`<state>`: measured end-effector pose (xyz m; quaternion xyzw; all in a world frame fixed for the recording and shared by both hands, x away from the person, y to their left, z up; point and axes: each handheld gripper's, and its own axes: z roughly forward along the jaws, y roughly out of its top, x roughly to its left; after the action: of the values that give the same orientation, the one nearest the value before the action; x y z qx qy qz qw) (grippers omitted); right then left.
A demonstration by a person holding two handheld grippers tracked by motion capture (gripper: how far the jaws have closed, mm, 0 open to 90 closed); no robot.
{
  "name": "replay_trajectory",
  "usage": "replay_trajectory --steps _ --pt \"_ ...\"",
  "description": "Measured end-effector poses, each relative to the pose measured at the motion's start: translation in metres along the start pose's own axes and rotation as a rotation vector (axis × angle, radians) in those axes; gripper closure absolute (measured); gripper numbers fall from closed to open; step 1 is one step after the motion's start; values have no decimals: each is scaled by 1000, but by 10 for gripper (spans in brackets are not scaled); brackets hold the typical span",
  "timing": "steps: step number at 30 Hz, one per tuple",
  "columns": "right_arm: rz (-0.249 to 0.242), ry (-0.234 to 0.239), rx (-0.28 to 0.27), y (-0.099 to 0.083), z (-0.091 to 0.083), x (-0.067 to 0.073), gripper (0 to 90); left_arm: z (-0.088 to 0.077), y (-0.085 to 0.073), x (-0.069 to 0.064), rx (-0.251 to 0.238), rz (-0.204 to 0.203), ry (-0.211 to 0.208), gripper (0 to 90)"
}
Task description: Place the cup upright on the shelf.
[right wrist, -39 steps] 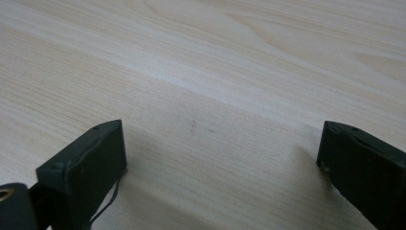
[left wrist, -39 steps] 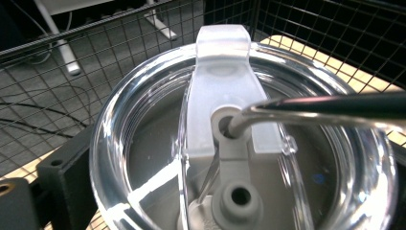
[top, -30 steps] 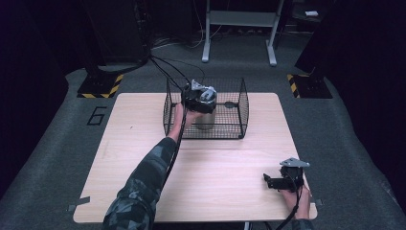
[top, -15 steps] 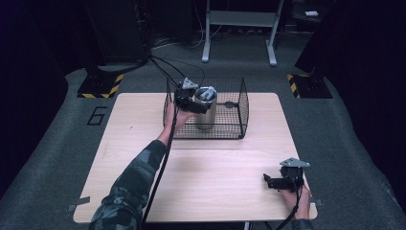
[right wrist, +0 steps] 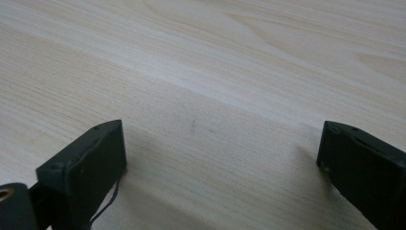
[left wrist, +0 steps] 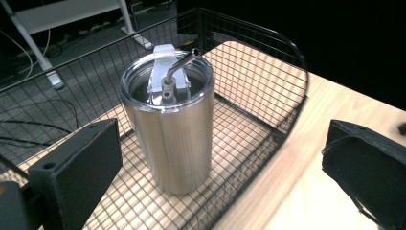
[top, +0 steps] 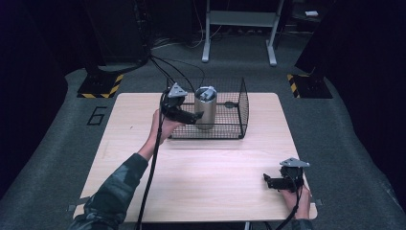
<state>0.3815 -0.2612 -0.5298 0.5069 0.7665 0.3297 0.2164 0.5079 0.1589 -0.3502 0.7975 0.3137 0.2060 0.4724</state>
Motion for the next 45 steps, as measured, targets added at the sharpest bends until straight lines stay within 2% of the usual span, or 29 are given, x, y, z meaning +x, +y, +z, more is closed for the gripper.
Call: replay_trajectory --steps 8,14,15,16,17,19,20,21,22,24,25,26,28,29,30,31,34,35,36,37,39,41,43,45 --pt "1 0 1 0 0 0 25 -41 -25 -9 9 6 5 1" --pt "2 -1 1 0 0 0 25 -71 -53 -13 19 10 51 1" --pt "2 -1 1 0 0 0 25 -71 -53 -13 19 10 51 2" --pt "2 -1 1 0 0 0 25 -79 -65 -13 32 6 66 2" --pt "2 -1 1 0 0 0 25 -79 -65 -13 32 6 66 1" --pt "2 0 1 0 0 0 25 -88 -78 -12 47 13 92 1" --pt "1 0 1 0 0 0 25 -96 -91 -11 69 6 101 1" --pt "2 -1 1 0 0 0 25 -96 -91 -11 69 6 101 1" --pt "2 -1 1 0 0 0 25 -103 -106 -10 90 -6 115 1" --pt "1 0 1 0 0 0 25 -108 -122 -9 106 -28 125 1" --pt "2 -1 1 0 0 0 25 -108 -122 -9 106 -28 125 1" --pt "1 -1 1 0 0 0 25 -112 -139 -8 123 -55 145 1" --pt "2 -1 1 0 0 0 25 -116 -156 -6 145 -82 156 1" --pt "2 -1 1 0 0 0 25 -116 -156 -6 145 -82 156 1" --pt "2 -1 1 0 0 0 25 -118 -165 -5 157 -103 157 1" --pt "1 -1 1 0 0 0 25 -121 -182 -3 176 -138 180 1" --pt "2 -1 1 0 0 0 25 -126 -207 1 196 -201 207 1" --pt "2 -1 1 0 0 0 25 -126 -207 1 196 -201 207 1" --pt "2 -1 1 0 0 0 25 -127 -214 2 200 -223 207 1" --pt "2 -1 1 0 0 0 25 -128 -227 4 216 -251 211 1" --pt "2 -1 1 0 0 0 25 -128 -233 5 229 -251 224 1" --pt "2 -1 1 0 0 0 25 -127 -245 7 254 -256 250 0" --pt "2 -2 1 0 0 0 25 -127 -253 9 277 -264 255 0" --pt "4 0 2 0 0 1 25 -124 -262 11 272 -282 268 1"
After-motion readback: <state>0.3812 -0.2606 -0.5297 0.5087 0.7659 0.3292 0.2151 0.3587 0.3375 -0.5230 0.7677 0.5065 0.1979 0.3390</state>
